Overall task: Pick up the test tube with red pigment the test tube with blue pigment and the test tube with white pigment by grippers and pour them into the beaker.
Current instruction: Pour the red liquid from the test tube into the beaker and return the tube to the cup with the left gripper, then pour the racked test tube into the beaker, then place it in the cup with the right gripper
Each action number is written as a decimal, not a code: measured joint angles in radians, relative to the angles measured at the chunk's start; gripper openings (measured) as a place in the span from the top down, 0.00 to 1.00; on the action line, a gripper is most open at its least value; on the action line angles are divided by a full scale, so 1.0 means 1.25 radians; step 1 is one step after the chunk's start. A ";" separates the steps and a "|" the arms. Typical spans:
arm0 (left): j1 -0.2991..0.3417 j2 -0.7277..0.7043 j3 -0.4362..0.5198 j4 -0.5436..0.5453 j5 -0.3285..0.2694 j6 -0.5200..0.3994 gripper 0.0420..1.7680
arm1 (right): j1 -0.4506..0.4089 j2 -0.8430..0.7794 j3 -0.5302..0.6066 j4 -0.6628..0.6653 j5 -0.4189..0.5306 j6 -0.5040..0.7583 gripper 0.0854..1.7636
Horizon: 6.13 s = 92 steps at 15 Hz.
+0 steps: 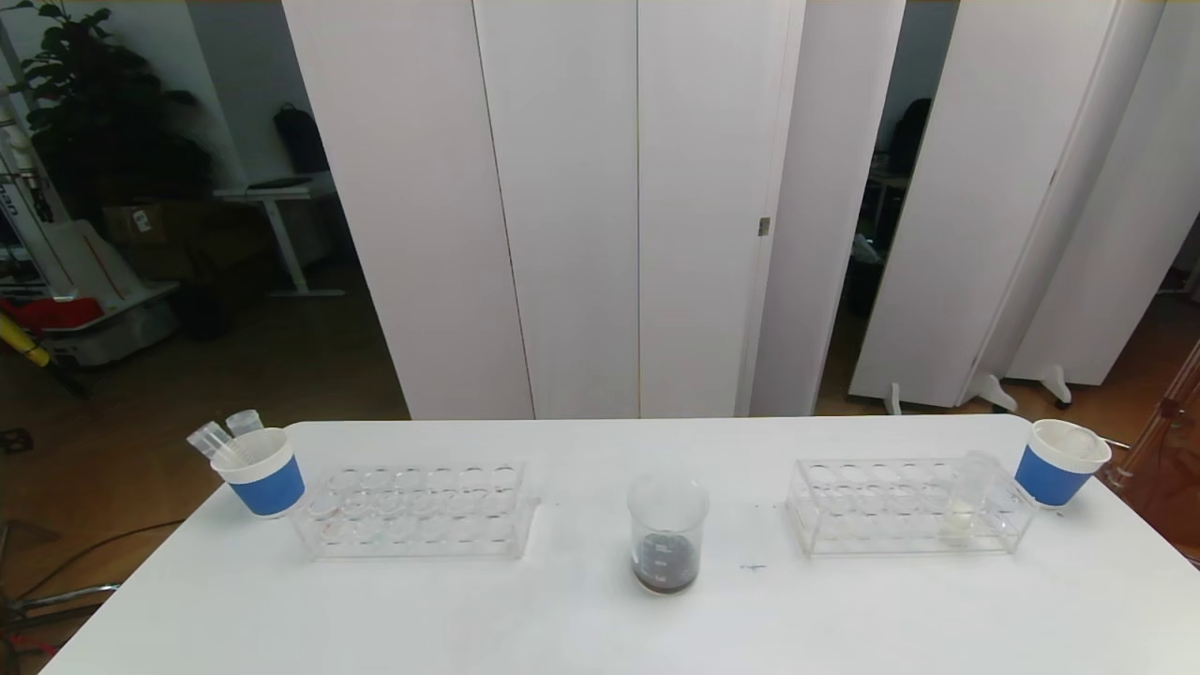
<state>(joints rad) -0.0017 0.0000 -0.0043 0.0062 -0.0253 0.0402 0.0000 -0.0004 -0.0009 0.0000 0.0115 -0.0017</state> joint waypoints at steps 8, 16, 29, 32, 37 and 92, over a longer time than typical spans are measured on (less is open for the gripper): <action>0.000 0.000 0.002 0.005 0.000 0.000 0.01 | 0.000 0.000 0.000 0.000 0.000 -0.001 0.01; 0.000 0.000 0.002 0.005 0.000 0.000 0.01 | 0.000 0.000 0.000 0.000 0.000 0.000 0.01; 0.000 0.000 0.002 0.005 -0.001 0.000 0.01 | -0.004 0.039 -0.226 0.165 -0.005 0.001 0.01; 0.000 0.000 0.002 0.005 -0.001 0.000 0.01 | -0.008 0.106 -0.309 0.165 -0.023 0.001 0.01; 0.000 0.000 0.002 0.005 0.000 0.000 0.01 | -0.006 0.275 -0.427 0.125 -0.061 0.002 0.01; 0.000 0.000 0.002 0.005 -0.001 0.000 0.01 | 0.005 1.477 -0.322 -0.810 -0.057 0.007 0.01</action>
<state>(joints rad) -0.0017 0.0000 -0.0017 0.0119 -0.0260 0.0398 0.0062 1.8460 -0.4034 -1.0130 -0.0596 0.0066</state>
